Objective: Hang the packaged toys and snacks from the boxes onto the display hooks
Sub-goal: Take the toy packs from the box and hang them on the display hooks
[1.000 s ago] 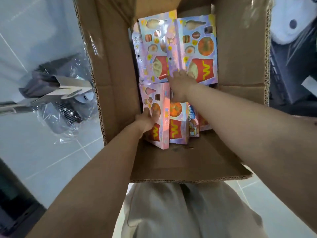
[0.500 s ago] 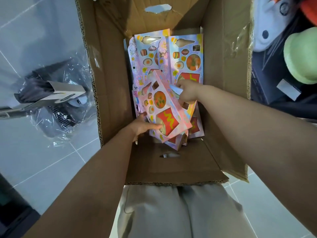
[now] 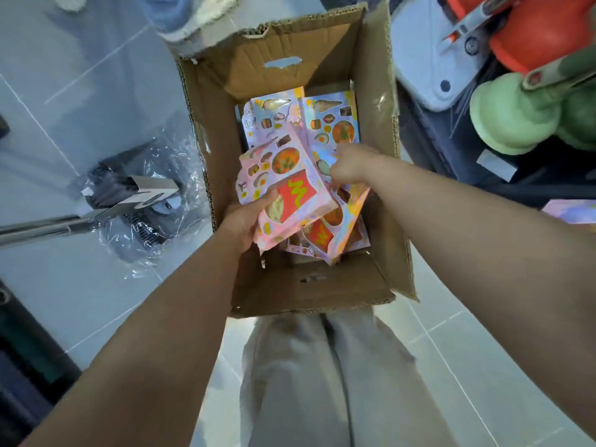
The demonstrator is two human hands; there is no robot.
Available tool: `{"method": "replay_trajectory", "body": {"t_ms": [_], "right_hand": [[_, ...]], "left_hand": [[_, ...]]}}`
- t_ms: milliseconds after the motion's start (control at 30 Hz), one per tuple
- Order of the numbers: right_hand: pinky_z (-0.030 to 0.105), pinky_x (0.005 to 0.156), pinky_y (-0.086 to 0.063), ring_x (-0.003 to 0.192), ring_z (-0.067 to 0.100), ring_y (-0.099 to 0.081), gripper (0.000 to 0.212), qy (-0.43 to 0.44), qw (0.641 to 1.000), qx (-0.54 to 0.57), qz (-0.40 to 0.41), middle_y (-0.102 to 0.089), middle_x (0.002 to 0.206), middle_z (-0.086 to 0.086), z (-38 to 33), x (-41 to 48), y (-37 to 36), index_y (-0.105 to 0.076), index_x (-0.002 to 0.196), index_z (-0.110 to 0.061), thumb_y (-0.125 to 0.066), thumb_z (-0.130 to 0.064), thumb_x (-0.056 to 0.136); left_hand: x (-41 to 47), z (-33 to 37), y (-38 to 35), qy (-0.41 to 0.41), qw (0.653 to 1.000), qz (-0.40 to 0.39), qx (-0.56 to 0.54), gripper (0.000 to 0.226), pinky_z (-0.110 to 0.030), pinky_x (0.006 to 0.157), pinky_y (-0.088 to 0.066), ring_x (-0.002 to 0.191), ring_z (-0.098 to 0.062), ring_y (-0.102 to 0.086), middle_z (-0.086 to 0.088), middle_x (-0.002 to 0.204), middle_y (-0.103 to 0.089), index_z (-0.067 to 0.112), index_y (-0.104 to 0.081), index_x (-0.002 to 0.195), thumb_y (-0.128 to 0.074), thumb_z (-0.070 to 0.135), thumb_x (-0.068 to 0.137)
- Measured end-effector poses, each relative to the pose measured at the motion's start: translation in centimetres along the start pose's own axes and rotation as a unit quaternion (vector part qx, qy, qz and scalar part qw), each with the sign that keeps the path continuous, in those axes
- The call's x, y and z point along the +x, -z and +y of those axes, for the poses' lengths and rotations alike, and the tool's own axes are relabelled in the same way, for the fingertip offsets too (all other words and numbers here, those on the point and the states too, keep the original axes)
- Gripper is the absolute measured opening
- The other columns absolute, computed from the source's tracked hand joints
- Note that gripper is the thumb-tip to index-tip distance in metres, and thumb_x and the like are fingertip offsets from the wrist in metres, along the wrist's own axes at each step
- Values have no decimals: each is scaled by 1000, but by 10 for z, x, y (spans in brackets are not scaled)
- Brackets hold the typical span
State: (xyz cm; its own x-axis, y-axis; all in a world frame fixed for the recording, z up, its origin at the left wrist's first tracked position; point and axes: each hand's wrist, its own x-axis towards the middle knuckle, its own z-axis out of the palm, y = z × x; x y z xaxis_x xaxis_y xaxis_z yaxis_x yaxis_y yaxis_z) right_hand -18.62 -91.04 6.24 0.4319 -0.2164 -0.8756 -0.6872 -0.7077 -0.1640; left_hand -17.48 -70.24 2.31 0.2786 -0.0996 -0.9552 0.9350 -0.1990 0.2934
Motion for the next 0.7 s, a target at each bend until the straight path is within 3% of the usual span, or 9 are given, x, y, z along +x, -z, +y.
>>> {"method": "replay_trajectory", "body": {"t_ms": [100, 200, 300, 367, 467, 533, 600, 667, 700], "right_hand": [[27, 75, -40, 113, 31, -55, 55, -15, 996, 75, 45, -53, 128, 14, -9, -62, 25, -39, 131, -4, -64, -17, 83], [26, 73, -37, 117, 31, -54, 50, -24, 983, 158, 92, -54, 126, 14, -12, -130, 51, -42, 128, 0, -60, -14, 84], [27, 73, -35, 105, 31, -56, 9, -28, 971, 195, 138, -51, 89, 6, -10, -205, 79, -45, 84, -12, -53, -13, 87], [27, 71, -33, 91, 25, -49, 22, -36, 960, 223, 164, -38, 75, -1, -7, -255, 93, -35, 76, -15, -53, -8, 87], [31, 72, -39, 92, 23, -43, 13, -45, 946, 249, 205, -40, 82, 3, -1, -316, 103, -40, 94, -10, -52, -11, 90], [29, 57, -36, 84, 21, -41, 20, -66, 921, 292, 250, -35, 70, 1, 2, -363, 96, -38, 74, -12, -52, -8, 88], [27, 54, -37, 80, 25, -43, 27, -97, 881, 339, 315, -39, 67, 1, 8, -408, 84, -35, 66, -15, -52, -7, 85], [33, 77, -49, 90, 31, -55, 10, -140, 839, 373, 370, -56, 84, 8, 16, -452, 67, -50, 79, -12, -57, -16, 85], [38, 88, -49, 100, 32, -58, 14, -167, 823, 375, 394, -61, 98, 12, 23, -475, 58, -55, 92, -11, -60, -22, 84]], "left_hand": [[-59, 31, 7, -42, 998, 16, 38, 37, -32, 59, -59, 71, -15, -72, -10, 110, -68, 13, -65, 105, -79, 19, 72], [-127, 68, 10, -108, 988, 78, 73, 64, -43, 76, -58, 89, -23, -70, -10, 111, -69, 11, -59, 117, -84, 34, 63], [-200, 110, 8, -189, 964, 143, 124, 63, -40, 80, -54, 97, -30, -65, -9, 105, -63, 2, -53, 118, -58, 53, 81], [-244, 135, 6, -242, 932, 178, 201, 41, -40, 84, -46, 101, -32, -57, -10, 85, -48, 0, -52, 105, -33, 36, 99], [-299, 162, 0, -346, 881, 177, 271, 25, -34, 86, -41, 90, -25, -47, -22, 80, -44, 6, -45, 73, -34, 15, 94], [-349, 171, -4, -401, 845, 163, 314, 23, -22, 76, -42, 88, -18, -39, -20, 94, -49, 7, -47, 78, -34, 13, 96], [-395, 177, -13, -447, 808, 139, 357, 16, -27, 77, -37, 93, -22, -48, -20, 101, -51, 9, -46, 92, -32, 13, 99], [-435, 177, -24, -497, 760, 119, 402, 24, -34, 85, -34, 110, -32, -52, -26, 117, -54, 2, -51, 108, -32, 15, 100], [-453, 174, -30, -524, 729, 114, 426, 28, -36, 86, -33, 113, -35, -50, -27, 120, -53, -2, -49, 115, -32, 15, 100]]}}
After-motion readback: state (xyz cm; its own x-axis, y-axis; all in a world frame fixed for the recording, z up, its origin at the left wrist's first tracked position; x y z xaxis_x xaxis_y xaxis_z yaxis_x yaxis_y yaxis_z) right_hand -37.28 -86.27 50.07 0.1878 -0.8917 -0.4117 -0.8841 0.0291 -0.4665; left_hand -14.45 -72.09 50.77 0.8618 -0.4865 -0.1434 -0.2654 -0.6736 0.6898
